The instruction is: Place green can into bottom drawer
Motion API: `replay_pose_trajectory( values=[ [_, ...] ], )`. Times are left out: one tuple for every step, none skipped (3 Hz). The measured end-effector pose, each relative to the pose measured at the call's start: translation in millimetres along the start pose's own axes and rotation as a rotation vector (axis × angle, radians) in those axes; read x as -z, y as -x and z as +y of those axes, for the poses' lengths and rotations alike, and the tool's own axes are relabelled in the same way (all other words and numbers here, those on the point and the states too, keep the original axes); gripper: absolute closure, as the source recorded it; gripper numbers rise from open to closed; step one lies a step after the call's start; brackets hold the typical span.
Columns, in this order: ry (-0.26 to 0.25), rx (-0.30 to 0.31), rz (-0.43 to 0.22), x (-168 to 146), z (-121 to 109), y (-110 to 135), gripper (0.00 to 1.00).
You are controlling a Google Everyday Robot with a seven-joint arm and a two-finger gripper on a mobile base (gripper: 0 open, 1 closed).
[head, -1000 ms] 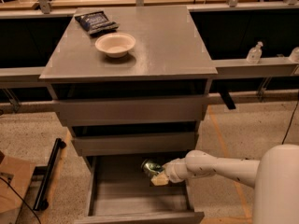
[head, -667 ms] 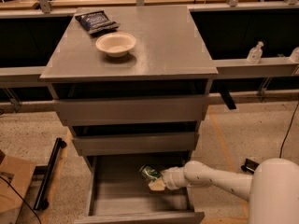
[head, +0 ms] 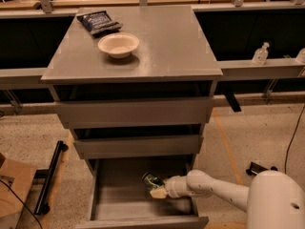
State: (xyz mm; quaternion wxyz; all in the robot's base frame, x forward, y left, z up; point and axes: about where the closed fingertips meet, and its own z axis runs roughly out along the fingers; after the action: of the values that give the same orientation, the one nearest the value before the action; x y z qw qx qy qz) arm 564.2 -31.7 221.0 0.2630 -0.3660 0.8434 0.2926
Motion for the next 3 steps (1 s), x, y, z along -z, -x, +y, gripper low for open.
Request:
replay_pose_trajectory(
  values=[
    [0.005, -0.019, 0.051, -18.3, -3.7, -13.9, 1.00],
    [0.015, -0.051, 0.127, -49.2, -10.4, -40.6, 0.98],
    [0.027, -0.065, 0.172, -63.1, -11.5, -54.1, 0.76]
  ],
)
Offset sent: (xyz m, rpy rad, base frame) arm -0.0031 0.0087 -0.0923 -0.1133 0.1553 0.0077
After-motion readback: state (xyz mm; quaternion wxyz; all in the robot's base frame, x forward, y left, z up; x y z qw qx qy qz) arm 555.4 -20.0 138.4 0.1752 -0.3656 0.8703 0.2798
